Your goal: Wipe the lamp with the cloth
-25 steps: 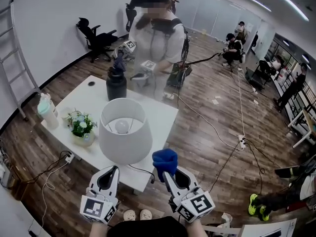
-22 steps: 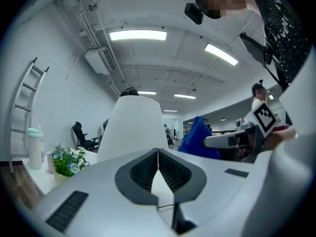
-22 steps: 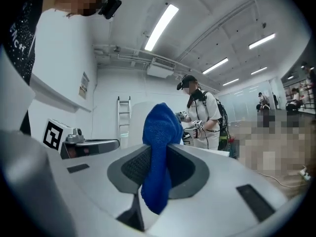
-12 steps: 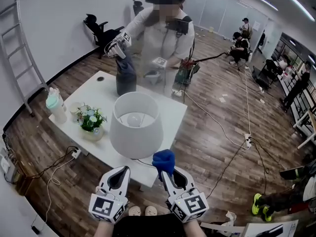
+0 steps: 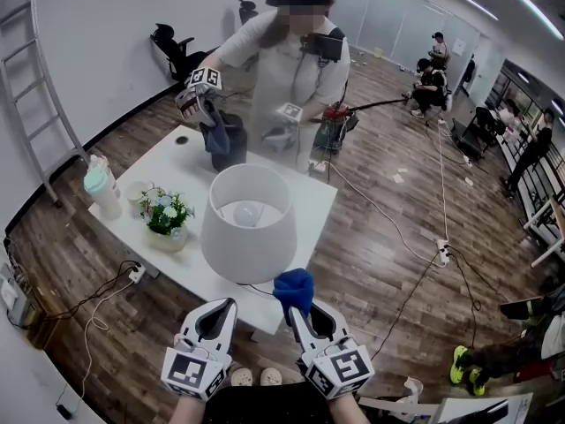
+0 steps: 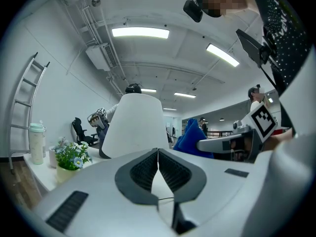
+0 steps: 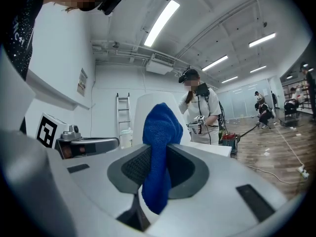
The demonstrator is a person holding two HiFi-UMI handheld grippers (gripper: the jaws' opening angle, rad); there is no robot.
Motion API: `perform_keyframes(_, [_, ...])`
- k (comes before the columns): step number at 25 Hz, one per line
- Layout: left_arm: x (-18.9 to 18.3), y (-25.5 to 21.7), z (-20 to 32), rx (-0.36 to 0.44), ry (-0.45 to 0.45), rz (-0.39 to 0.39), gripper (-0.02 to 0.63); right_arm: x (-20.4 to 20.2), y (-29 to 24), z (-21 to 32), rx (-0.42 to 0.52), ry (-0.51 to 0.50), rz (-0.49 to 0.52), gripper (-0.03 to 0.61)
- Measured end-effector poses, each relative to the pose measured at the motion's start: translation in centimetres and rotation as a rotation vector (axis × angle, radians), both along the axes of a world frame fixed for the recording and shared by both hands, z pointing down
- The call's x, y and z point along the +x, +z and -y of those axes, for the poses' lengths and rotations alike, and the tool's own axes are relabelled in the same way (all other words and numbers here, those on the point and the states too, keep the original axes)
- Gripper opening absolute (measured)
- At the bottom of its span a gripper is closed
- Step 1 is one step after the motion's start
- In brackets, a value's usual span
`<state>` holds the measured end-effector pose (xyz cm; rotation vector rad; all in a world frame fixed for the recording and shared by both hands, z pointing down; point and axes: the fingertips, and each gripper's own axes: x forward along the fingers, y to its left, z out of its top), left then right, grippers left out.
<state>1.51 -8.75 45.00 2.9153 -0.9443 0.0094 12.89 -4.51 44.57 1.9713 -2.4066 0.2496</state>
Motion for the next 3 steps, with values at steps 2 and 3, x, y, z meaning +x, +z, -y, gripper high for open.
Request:
perform_keyframes(2, [-0.28,0.39,0.2,-0.007,-0.008,0.004,0.012,-0.19,0.32,0.1,-0.005,-0.001,0.002,0.084])
perform_keyframes(3, [-0.42,0.59,0.32,-0.01,-0.013,0.005,0.012,-0.28,0.46,0.16,-0.007,-0.002,0.003,0.084])
